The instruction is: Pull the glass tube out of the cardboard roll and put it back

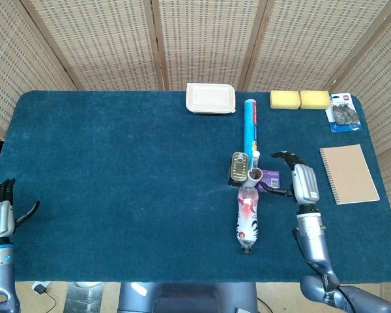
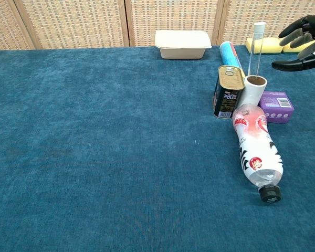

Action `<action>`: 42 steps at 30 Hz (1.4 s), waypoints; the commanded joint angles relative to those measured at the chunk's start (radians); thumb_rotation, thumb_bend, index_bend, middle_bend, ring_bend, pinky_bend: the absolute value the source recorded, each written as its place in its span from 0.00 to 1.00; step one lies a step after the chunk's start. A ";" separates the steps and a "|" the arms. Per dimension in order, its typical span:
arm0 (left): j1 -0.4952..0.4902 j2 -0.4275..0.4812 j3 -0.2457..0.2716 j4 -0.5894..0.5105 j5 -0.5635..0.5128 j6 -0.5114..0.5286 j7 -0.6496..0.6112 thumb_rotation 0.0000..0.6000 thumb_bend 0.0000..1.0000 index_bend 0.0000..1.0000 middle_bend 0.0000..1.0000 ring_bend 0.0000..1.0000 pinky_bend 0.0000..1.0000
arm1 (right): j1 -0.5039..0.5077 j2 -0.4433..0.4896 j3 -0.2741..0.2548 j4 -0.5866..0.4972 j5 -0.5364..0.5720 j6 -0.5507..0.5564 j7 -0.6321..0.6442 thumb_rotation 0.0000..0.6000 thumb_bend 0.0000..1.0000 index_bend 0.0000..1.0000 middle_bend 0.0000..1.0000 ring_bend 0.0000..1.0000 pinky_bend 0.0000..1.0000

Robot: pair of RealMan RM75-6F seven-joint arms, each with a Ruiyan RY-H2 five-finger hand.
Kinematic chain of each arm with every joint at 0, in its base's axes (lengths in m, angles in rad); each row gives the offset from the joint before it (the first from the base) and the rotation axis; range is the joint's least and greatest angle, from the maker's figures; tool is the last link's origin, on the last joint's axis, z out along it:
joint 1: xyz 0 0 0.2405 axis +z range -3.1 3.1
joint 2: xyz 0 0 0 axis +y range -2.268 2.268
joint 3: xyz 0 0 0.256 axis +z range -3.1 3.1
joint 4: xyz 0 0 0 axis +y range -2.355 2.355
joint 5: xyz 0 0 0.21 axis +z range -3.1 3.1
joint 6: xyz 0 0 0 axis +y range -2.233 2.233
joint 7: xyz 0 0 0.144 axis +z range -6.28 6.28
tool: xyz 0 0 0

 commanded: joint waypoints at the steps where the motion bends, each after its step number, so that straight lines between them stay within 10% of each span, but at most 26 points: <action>1: 0.000 0.000 0.000 0.000 0.000 -0.001 0.000 0.00 0.00 0.00 0.06 0.00 0.06 | 0.009 -0.009 0.003 0.008 0.006 -0.007 -0.007 0.77 0.12 0.30 0.31 0.28 0.32; 36: 0.004 0.001 -0.003 -0.001 -0.003 0.000 -0.003 0.00 0.00 0.00 0.06 0.00 0.06 | 0.083 -0.104 0.025 0.074 0.050 -0.020 -0.088 0.78 0.15 0.39 0.43 0.37 0.38; 42: 0.004 0.001 -0.003 -0.001 -0.003 0.000 -0.003 0.00 0.00 0.00 0.06 0.00 0.06 | 0.088 -0.115 0.025 0.083 0.053 -0.017 -0.097 0.94 0.16 0.41 0.46 0.41 0.40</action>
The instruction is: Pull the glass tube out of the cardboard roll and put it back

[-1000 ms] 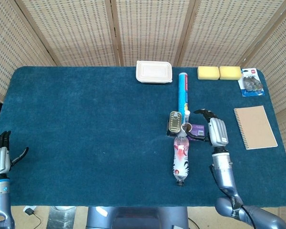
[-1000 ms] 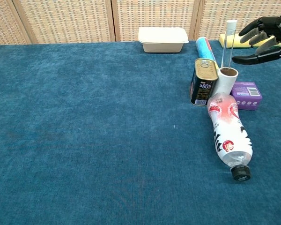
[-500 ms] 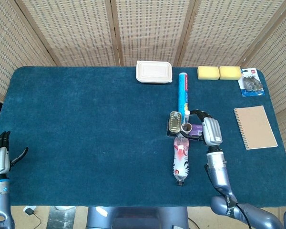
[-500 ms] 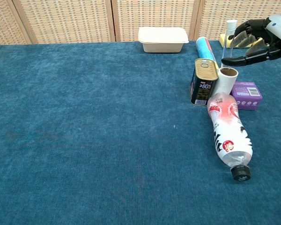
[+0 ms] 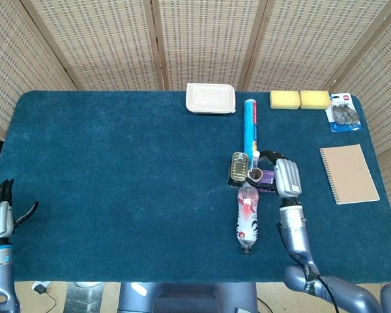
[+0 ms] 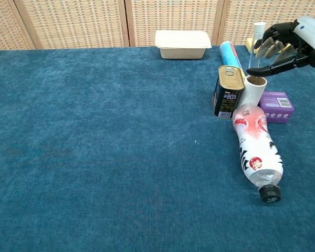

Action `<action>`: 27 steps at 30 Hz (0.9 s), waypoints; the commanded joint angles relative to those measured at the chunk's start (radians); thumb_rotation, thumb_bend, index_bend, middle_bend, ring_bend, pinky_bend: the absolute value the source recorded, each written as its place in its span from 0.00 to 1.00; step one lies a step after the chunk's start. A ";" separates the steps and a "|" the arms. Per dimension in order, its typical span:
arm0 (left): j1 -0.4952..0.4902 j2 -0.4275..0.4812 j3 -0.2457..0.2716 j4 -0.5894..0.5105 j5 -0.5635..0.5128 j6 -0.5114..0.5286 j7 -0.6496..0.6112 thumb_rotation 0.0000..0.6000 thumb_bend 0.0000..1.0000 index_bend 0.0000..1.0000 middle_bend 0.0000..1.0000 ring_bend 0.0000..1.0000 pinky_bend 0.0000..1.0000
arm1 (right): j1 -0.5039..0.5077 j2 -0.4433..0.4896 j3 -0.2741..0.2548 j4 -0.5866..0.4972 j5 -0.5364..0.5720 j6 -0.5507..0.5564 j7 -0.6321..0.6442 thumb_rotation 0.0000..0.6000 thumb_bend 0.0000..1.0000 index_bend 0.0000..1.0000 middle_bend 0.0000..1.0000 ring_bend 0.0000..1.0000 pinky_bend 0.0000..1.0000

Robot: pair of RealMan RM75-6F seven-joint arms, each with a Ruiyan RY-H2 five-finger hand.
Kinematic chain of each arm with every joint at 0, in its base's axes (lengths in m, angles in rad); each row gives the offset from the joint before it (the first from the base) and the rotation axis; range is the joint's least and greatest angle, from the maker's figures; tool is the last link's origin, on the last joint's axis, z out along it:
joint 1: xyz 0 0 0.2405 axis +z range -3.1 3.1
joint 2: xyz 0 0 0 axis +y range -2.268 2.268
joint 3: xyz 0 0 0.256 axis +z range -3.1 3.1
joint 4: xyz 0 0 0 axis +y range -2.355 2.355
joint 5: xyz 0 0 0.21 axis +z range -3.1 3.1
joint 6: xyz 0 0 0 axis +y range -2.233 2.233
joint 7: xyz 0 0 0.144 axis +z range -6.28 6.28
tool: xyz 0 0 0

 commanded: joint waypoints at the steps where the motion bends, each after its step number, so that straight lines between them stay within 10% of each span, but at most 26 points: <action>1: 0.000 0.000 0.000 0.000 0.000 0.000 0.000 0.00 0.00 0.00 0.06 0.00 0.06 | 0.001 -0.003 0.000 0.002 0.000 0.001 -0.001 0.98 0.16 0.41 0.47 0.41 0.40; 27: 0.001 0.000 -0.001 0.000 -0.001 -0.001 0.000 0.00 0.00 0.00 0.06 0.00 0.06 | 0.031 -0.051 0.007 0.036 0.009 0.017 -0.078 1.00 0.19 0.49 0.55 0.50 0.47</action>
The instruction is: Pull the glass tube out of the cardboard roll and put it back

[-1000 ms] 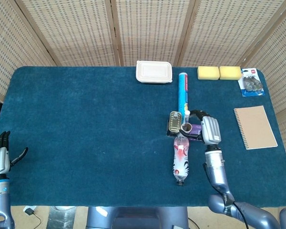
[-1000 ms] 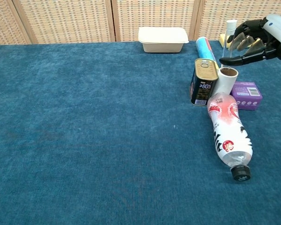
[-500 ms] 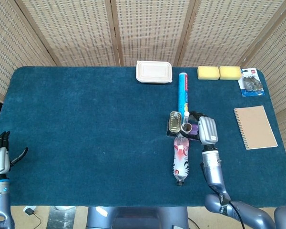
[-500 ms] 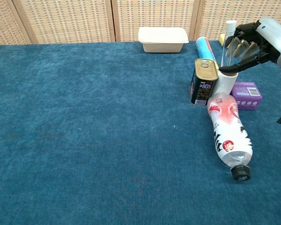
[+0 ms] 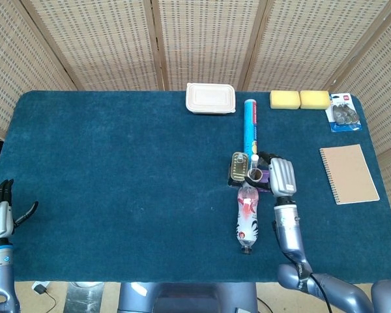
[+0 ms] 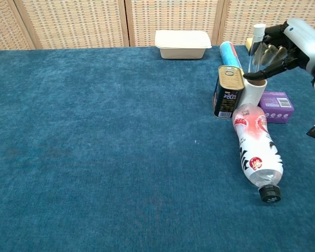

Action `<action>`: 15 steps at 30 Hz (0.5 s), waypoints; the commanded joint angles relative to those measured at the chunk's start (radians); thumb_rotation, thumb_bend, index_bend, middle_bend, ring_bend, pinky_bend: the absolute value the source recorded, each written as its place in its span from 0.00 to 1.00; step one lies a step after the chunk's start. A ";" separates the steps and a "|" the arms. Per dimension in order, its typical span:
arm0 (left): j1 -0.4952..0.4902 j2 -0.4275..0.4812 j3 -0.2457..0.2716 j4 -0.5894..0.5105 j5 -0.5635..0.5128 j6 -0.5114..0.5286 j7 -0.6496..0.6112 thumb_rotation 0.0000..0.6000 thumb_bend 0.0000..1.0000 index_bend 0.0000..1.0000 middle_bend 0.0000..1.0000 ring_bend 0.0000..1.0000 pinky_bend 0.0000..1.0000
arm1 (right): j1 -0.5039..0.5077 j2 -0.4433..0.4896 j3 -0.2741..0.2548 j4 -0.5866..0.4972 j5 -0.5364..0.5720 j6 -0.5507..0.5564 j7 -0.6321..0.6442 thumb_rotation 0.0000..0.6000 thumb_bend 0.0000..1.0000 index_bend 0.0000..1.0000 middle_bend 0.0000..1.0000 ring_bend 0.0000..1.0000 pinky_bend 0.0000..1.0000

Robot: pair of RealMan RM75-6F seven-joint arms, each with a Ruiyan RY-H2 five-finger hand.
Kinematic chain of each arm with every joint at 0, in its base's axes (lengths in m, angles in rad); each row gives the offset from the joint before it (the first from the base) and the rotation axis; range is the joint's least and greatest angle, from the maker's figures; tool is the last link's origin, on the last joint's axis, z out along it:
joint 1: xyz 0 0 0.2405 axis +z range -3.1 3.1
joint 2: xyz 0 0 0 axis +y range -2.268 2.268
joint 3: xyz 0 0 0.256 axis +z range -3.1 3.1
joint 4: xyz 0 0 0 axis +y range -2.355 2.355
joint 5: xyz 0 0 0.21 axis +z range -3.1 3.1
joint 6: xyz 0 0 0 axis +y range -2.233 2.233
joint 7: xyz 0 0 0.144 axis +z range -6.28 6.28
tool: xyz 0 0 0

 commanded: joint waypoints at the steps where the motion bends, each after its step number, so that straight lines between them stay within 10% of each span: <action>1: 0.000 0.000 0.000 0.000 0.000 0.000 -0.001 0.00 0.00 0.00 0.06 0.00 0.06 | 0.004 -0.004 -0.001 0.002 0.000 0.002 -0.013 1.00 0.19 0.50 0.55 0.50 0.47; 15: 0.000 0.000 -0.001 0.000 -0.001 0.000 0.000 0.00 0.00 0.00 0.06 0.00 0.06 | 0.009 -0.017 -0.012 0.018 0.002 -0.003 -0.044 1.00 0.23 0.53 0.59 0.54 0.48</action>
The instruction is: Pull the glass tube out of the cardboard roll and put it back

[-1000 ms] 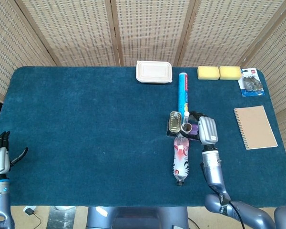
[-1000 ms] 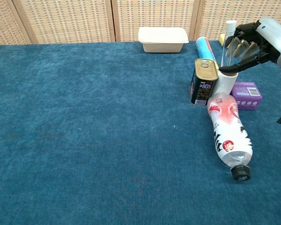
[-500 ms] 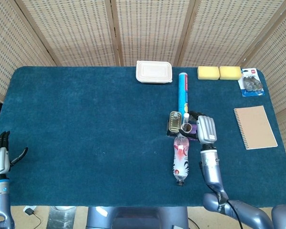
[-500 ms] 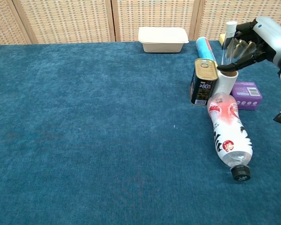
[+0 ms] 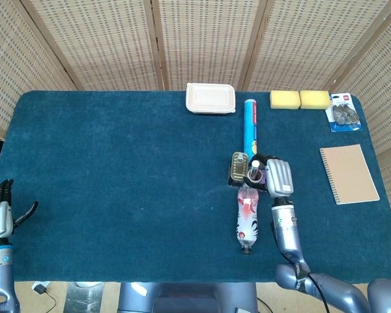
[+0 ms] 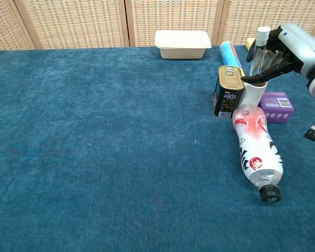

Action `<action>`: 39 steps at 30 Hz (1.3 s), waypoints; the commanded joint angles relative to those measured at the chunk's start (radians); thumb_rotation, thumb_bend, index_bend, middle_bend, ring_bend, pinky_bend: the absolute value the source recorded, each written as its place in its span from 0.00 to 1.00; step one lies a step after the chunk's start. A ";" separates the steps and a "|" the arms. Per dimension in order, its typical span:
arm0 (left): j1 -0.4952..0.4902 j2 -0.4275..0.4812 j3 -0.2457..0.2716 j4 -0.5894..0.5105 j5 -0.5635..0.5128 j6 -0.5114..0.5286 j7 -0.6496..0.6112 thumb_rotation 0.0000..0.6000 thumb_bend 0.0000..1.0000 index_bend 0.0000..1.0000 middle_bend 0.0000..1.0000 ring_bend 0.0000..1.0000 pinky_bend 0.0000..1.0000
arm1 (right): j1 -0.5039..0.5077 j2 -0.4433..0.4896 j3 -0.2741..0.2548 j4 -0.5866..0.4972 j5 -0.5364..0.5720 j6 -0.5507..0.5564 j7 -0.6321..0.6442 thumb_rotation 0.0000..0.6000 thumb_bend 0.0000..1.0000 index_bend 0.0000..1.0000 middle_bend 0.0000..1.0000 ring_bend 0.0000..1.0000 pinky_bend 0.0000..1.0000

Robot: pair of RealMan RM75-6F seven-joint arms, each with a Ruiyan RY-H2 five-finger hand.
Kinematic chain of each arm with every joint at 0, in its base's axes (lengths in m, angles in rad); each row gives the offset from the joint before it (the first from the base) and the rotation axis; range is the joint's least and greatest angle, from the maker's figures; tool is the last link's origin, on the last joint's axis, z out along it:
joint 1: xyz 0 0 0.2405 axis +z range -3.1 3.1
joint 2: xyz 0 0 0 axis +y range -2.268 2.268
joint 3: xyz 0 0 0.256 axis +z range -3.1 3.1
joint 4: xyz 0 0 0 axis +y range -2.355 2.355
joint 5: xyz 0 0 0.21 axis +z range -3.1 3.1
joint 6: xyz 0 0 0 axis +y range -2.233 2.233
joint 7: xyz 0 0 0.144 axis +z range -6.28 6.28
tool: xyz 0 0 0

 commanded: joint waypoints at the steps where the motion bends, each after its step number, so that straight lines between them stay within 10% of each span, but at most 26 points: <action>1: 0.000 0.000 0.000 0.000 0.000 0.000 0.000 0.00 0.00 0.00 0.06 0.00 0.06 | 0.001 -0.001 -0.001 0.001 -0.001 0.001 -0.006 1.00 0.23 0.53 0.59 0.54 0.48; 39: 0.001 0.001 -0.001 -0.002 -0.001 -0.001 0.000 0.00 0.00 0.00 0.06 0.00 0.06 | 0.036 -0.027 0.019 0.012 0.002 0.013 -0.092 1.00 0.28 0.61 0.70 0.67 0.57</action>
